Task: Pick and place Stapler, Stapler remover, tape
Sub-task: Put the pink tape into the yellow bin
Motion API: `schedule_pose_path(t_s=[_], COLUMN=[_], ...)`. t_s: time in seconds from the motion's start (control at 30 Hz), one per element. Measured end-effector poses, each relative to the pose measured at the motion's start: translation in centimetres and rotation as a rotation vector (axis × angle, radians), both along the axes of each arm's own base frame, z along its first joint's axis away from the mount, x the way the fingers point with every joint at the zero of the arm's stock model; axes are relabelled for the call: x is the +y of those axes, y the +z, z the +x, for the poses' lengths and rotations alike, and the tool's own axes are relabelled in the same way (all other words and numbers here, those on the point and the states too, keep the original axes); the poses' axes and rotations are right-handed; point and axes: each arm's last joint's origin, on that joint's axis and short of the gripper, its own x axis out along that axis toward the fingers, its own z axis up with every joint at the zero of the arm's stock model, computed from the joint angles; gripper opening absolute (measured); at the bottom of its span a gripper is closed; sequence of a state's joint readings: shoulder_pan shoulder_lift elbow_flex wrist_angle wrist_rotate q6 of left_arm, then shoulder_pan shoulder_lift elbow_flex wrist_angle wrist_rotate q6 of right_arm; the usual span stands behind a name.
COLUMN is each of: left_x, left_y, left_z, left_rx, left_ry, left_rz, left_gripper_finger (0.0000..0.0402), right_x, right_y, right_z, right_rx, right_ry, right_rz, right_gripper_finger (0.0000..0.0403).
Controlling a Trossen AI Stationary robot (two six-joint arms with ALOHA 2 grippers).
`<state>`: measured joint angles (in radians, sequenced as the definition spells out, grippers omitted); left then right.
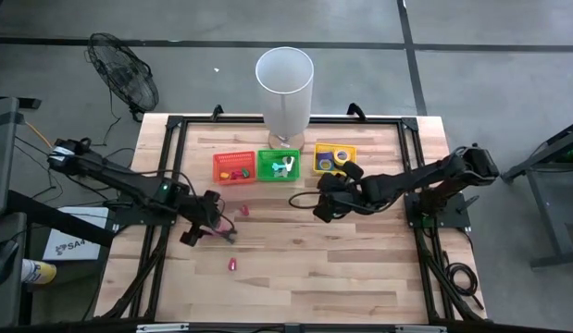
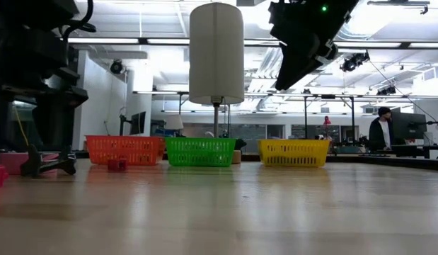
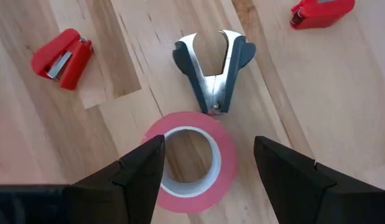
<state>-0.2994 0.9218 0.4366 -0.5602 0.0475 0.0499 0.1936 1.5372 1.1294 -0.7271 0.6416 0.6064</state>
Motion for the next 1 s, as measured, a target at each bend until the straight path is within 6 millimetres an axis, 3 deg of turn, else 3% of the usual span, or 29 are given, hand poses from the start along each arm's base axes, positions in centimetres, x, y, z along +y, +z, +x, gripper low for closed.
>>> schedule_pose_path(t_s=[0.6,0.77,1.0], left_x=[-1.6,-1.7,-1.7], left_y=[-2.8,-3.0,-3.1], left_z=[1.2,1.3,1.3], left_rx=[0.150,0.159,0.151], left_ry=[0.016,0.017,-0.023], left_rz=[0.070,0.075,0.098], left_gripper_finger=[0.0233,0.0172,0.0041], right_x=[0.1,0.1,0.1], right_y=[0.1,0.1,0.1], right_z=[0.3,0.3,0.3], right_rx=[-0.034,-0.032,-0.031], right_ry=[0.005,0.010,0.012], right_rz=[0.014,0.023,0.026], right_gripper_finger=[0.0124,0.0124,0.0124])
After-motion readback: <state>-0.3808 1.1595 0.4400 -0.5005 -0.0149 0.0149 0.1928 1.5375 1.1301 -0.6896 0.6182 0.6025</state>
